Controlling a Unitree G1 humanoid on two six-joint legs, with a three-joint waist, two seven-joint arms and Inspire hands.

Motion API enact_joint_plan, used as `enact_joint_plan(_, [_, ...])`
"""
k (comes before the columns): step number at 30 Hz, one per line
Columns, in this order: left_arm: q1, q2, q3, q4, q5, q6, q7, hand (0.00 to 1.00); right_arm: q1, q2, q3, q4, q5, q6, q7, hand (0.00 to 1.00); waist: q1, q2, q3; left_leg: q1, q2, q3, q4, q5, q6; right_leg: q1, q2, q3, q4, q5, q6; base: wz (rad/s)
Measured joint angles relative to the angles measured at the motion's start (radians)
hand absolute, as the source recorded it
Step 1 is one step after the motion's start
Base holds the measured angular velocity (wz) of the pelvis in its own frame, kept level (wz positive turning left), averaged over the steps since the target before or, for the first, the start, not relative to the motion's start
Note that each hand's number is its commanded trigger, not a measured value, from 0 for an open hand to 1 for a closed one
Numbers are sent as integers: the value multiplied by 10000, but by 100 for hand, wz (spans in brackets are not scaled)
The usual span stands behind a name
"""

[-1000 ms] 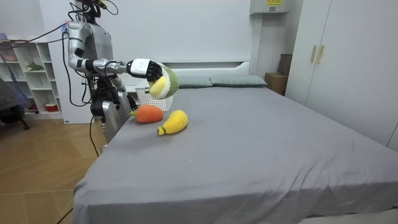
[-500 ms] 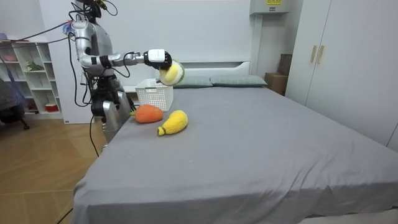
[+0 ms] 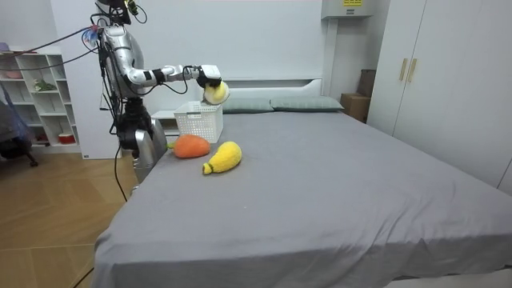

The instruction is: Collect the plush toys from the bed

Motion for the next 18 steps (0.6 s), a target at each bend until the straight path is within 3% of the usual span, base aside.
enact_joint_plan(4, [-38,-7,-6,-17,-12,14,63,0,-1,99,179,2,-3,33,317,100,124,-32,19,-231,-42,-231,195,1,-3,-42,0,-48,1,1,-1,21])
enact_joint_plan(6, [-31,-4,-36,-37,-13,25,81,0,-1,232,205,2,92,39,333,100,144,-12,45,-327,-74,-369,257,2,-4,-62,-24,-277,0,1,-1,19])
enact_joint_plan(10, [-19,9,-301,-247,-13,242,153,0,-2,433,756,5,125,164,329,100,439,8,61,-359,-87,-418,264,5,-7,-73,-28,-282,5,1,-1,3])
enact_joint_plan(17, [-27,32,-377,-741,-8,273,124,0,-247,464,1414,67,42,380,385,100,659,-40,87,-722,-213,-863,410,88,1,-203,-81,-724,5,0,0,19])
enact_joint_plan(18, [-15,38,-381,-741,-5,280,124,0,-313,457,1414,74,25,432,397,80,665,-68,104,-757,-239,-937,411,107,9,-207,-102,-823,2,-2,3,22])
